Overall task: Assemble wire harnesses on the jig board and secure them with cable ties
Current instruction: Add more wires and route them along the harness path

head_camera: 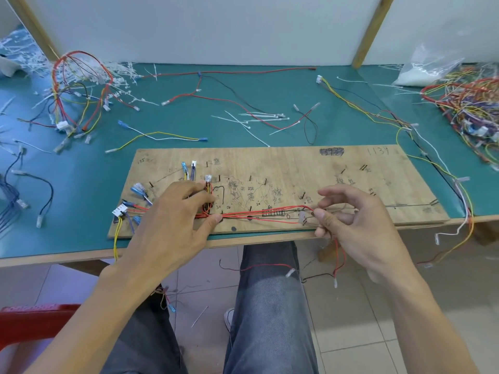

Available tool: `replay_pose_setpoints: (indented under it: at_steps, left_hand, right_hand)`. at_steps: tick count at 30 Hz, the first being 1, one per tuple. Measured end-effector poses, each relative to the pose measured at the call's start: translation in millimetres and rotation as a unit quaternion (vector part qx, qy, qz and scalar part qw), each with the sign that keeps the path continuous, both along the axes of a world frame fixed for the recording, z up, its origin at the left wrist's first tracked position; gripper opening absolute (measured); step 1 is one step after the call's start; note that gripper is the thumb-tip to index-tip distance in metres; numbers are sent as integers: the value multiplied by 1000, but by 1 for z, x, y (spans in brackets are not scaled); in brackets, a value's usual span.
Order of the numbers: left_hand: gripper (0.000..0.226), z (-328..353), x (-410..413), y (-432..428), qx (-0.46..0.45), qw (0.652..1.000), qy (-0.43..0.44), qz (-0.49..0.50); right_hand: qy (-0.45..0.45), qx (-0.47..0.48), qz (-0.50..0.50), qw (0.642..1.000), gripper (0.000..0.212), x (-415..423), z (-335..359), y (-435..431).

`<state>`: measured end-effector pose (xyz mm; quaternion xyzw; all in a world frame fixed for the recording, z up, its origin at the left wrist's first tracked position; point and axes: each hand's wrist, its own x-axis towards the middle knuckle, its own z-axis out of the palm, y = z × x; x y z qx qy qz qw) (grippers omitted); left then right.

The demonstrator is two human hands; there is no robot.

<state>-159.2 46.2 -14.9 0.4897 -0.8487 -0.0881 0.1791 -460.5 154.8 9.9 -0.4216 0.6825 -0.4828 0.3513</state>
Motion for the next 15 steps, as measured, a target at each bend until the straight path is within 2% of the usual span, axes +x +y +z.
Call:
replay_pose_setpoints:
  at_steps: [4, 7, 11, 15]
  left_hand:
    - [45, 0, 0, 1, 0, 1000, 5, 1]
    - [46, 0, 0, 1, 2, 1000, 8, 3]
    - [45, -2, 0, 0, 4, 1000, 16, 2]
    - [41, -3, -1, 0, 1, 1000, 30, 6]
  right_hand:
    - [127, 25, -33, 991, 22, 3, -8, -4]
    - [183, 25, -27, 982, 14, 6, -6, -10]
    - [259, 29, -33, 965, 17, 7, -6, -15]
    - [263, 33, -45, 963, 27, 7, -8, -17]
